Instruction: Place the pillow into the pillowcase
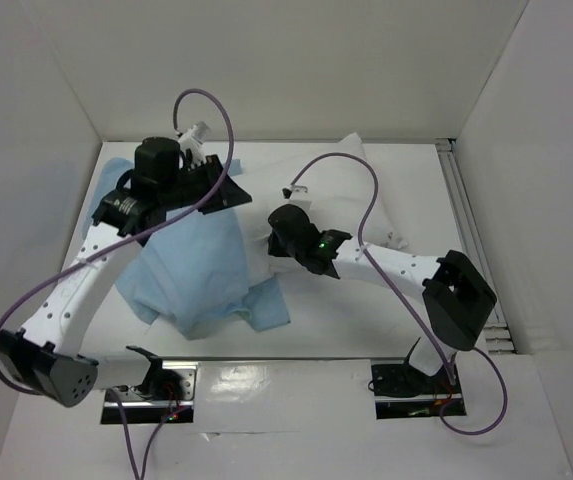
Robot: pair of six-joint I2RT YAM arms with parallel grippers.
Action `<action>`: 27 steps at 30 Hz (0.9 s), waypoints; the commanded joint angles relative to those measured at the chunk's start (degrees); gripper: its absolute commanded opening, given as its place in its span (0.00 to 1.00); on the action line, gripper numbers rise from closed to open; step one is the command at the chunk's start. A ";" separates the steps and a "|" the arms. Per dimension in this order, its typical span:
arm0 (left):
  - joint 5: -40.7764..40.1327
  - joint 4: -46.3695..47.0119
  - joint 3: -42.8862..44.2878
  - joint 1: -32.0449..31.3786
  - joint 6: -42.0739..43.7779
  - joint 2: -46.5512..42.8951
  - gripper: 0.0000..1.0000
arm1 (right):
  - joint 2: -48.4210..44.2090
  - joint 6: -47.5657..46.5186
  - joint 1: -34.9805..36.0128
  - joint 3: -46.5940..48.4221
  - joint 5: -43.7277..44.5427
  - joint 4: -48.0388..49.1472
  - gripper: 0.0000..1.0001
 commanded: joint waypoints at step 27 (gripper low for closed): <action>-29.41 -20.78 29.42 4.07 11.32 27.72 0.06 | -1.63 -0.11 6.60 -2.62 -2.87 -3.49 0.00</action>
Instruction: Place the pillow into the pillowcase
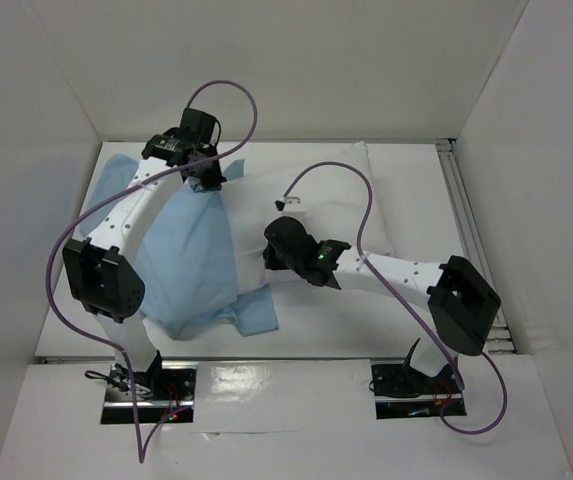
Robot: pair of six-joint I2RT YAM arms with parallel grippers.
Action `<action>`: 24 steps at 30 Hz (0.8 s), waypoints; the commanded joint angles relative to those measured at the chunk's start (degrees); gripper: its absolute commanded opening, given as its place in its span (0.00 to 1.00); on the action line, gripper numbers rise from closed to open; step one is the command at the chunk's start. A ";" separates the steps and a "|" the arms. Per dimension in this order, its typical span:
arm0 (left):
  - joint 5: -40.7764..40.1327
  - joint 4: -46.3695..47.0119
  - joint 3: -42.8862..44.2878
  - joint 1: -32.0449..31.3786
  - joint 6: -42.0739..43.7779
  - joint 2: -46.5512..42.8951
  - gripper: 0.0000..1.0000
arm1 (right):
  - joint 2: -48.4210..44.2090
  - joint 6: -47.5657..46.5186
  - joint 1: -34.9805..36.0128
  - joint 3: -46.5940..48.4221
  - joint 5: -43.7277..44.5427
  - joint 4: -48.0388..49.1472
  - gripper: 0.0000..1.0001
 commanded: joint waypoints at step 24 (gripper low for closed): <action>42.11 16.99 19.37 -15.81 -5.66 2.83 0.00 | -14.26 -4.19 4.74 3.15 29.76 -1.71 0.00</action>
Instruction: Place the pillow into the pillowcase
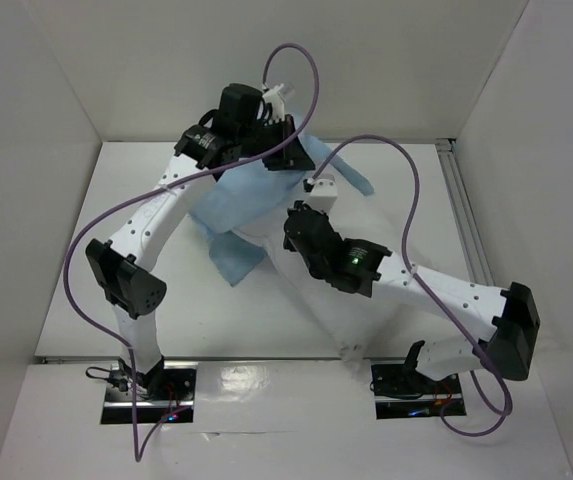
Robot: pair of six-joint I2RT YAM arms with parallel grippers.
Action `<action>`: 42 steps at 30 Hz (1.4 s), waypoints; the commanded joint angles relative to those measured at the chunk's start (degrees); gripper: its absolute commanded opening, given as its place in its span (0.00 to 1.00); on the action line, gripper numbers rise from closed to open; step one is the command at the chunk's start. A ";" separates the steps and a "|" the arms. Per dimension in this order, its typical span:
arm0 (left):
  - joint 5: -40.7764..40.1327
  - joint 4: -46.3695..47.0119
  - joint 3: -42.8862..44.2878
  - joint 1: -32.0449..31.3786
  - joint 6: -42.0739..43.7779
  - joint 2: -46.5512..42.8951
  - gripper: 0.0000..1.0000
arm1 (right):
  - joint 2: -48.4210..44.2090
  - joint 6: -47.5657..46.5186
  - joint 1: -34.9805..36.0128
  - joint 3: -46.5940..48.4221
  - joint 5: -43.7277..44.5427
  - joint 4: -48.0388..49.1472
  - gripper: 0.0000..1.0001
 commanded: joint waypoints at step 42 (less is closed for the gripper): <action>-27.20 34.57 -61.19 14.75 4.61 -8.35 0.81 | 1.23 -3.42 -11.17 0.69 -4.17 3.06 0.00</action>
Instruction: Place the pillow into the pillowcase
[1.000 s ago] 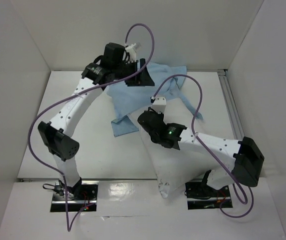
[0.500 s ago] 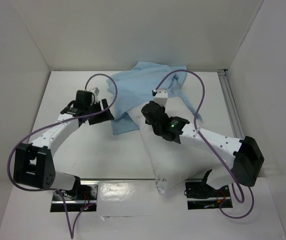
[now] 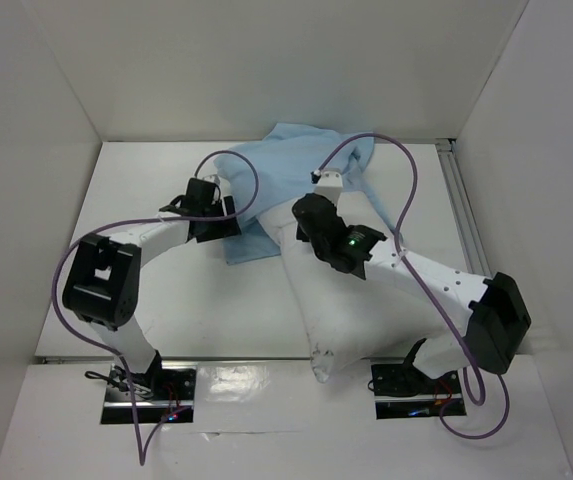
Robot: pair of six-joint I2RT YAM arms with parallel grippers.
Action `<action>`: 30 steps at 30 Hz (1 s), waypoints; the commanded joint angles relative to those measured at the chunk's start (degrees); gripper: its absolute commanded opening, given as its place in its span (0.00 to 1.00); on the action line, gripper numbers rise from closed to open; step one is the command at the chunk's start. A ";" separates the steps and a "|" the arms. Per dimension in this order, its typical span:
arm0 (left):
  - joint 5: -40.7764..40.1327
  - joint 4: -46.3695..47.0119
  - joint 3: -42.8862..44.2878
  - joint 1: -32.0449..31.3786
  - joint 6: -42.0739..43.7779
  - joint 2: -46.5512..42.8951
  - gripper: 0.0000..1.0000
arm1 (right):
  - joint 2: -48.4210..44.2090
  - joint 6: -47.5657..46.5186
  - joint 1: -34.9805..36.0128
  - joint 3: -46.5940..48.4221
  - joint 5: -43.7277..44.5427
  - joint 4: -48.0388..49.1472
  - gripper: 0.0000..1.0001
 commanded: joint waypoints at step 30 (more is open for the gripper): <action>35.50 12.89 18.61 -1.98 -9.83 -12.04 0.00 | 8.52 -16.85 -13.40 35.28 3.71 5.38 0.00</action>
